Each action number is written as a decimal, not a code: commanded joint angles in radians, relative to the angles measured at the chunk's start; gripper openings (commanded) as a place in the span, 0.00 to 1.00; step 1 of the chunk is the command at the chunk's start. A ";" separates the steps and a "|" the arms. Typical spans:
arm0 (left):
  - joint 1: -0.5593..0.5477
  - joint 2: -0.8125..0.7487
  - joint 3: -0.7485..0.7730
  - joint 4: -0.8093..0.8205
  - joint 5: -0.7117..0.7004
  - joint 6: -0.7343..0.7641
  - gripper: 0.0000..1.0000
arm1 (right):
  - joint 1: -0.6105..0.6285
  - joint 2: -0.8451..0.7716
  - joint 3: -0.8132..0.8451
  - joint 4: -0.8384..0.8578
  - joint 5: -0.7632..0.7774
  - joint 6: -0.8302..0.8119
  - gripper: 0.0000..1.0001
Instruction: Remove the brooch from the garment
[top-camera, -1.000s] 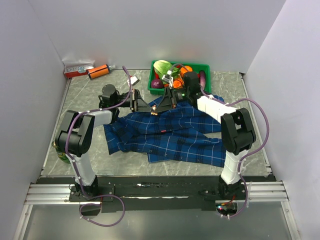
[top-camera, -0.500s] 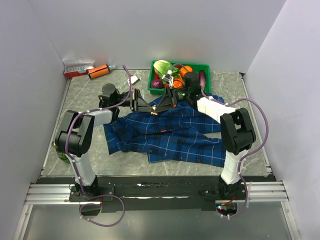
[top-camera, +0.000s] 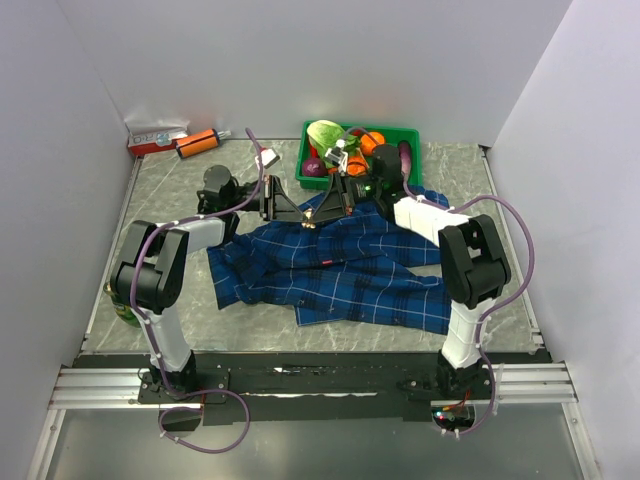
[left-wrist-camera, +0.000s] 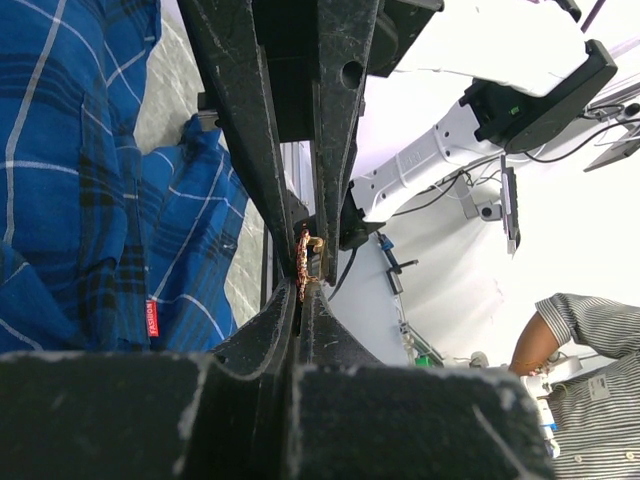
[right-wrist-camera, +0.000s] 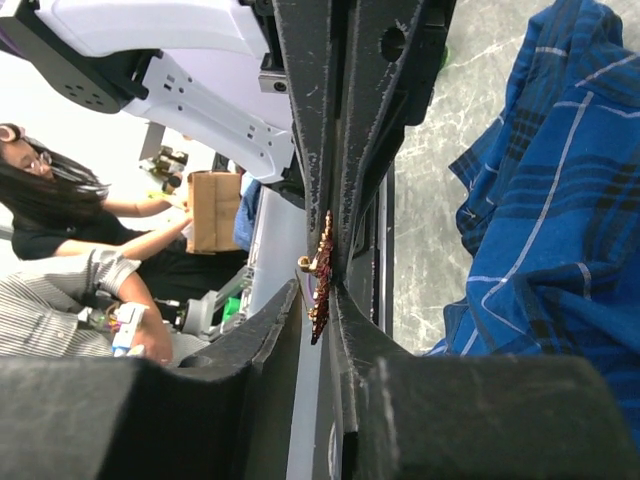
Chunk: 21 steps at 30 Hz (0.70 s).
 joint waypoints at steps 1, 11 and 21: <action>-0.004 -0.002 0.020 -0.011 -0.017 0.046 0.01 | 0.020 -0.033 0.075 -0.142 -0.055 -0.128 0.22; -0.004 -0.010 0.026 -0.066 -0.025 0.089 0.01 | 0.034 -0.023 0.161 -0.476 0.017 -0.390 0.20; -0.007 -0.014 0.026 -0.092 -0.023 0.115 0.01 | 0.033 -0.031 0.161 -0.419 -0.036 -0.366 0.37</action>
